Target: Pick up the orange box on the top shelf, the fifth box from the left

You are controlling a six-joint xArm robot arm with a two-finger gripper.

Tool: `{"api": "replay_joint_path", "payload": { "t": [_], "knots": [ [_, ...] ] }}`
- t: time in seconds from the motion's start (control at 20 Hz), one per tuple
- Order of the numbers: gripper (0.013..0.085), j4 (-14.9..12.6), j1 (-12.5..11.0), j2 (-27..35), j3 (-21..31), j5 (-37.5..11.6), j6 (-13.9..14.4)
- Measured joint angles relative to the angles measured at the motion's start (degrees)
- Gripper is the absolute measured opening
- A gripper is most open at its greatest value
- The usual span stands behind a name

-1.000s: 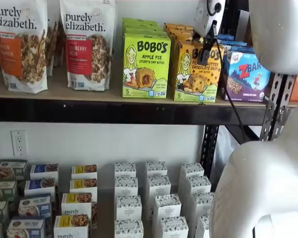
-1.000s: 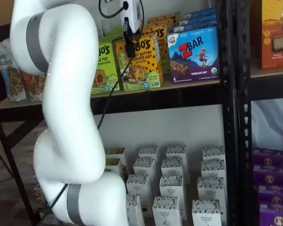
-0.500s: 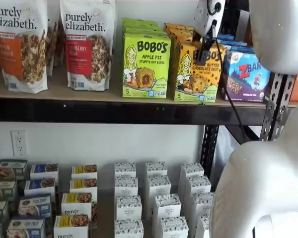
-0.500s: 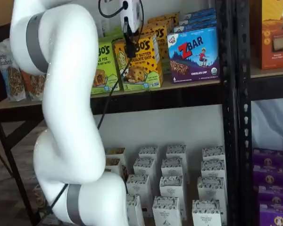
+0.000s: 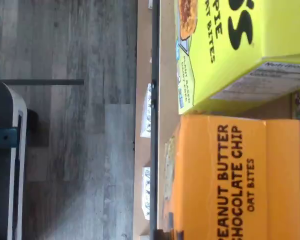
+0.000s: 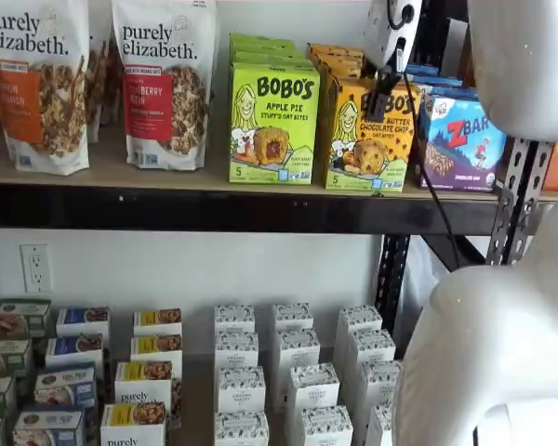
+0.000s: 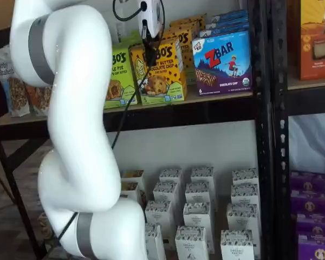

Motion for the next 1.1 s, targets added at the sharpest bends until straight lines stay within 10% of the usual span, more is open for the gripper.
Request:
{"api": "replay_joint_path", "payload": {
  "t": [0.3, 0.7, 1.1],
  "knots": [
    [0.0490, 0.4, 0.1, 0.2, -0.2, 0.2, 0.2],
    [0.0290, 0.9, 0.0, 0.4, -0.6, 0.5, 0.2],
    [0.0290, 0.2, 0.0, 0.4, -1.2, 1.4, 0.1]
  ]
}}
